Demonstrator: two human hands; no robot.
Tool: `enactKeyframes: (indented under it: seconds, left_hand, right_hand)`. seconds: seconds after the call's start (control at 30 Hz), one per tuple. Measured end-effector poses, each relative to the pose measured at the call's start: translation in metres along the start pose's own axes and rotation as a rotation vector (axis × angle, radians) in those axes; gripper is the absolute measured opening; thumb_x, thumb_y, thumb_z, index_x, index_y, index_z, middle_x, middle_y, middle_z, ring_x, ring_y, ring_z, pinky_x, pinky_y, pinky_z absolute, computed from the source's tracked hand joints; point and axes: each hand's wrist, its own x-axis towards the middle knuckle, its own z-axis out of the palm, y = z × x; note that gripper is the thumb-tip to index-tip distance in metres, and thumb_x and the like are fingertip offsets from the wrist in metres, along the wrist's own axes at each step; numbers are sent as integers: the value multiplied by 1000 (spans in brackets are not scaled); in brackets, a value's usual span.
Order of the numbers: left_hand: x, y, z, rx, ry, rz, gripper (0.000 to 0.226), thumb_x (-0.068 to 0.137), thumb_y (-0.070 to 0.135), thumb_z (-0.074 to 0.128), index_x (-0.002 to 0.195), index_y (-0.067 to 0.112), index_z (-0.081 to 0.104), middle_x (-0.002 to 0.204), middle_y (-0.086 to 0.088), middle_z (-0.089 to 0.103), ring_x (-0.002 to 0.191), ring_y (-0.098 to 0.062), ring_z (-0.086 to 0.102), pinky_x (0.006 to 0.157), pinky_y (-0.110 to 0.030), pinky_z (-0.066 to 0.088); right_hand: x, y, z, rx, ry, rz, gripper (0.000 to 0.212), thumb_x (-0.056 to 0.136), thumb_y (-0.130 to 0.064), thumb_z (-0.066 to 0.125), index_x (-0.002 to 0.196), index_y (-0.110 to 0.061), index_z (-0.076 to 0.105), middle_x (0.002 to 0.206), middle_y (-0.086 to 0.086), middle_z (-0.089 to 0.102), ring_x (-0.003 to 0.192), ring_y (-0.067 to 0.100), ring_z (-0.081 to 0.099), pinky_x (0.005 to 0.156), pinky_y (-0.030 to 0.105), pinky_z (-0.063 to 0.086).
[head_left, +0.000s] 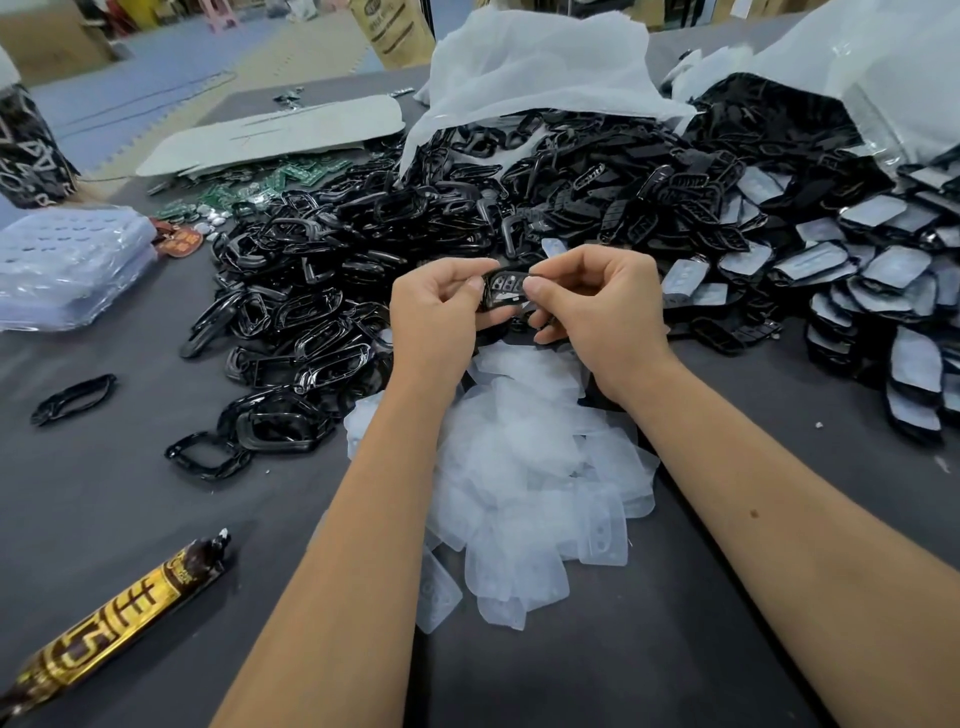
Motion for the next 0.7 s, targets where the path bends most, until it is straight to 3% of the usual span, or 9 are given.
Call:
enactKeyframes:
  seconds: [0.13,0.3,0.53,0.7]
  left_hand:
    - [0,0,0,4,11,-9,30,102,-6,51,96,8,76,94,-13,75,77,-20,77,72,-26,62]
    - [0,-2,1,9,-4,-18,31,102,-6,52,93,11,76,81,-2,77,76,-18,77,70,-25,61]
    - [-1,-3,3,35,-24,12,33,101,-6,52,91,13,77,90,-13,74,77,-15,73,69,-25,60]
    - [0,-2,2,-7,-27,-17,33,102,-5,51,91,11,77,91,-9,75,77,-16,75,69,-25,61]
  right_hand:
    - [1,0,0,-21,-8,-9,10,88,2,77,87,-8,75,66,6,73,54,18,69,50,28,58]
    - [0,2,1,-139,10,-43,8,88,0,77,87,-7,75,65,5,72,53,21,70,50,31,59]
    - [-4,1,5,-289,75,-100,8,88,0,75,86,-8,74,68,1,71,50,15,70,46,29,58]
    - [-4,0,5,-303,76,-106,7,89,-1,73,88,-8,73,69,2,71,50,16,71,48,36,61]
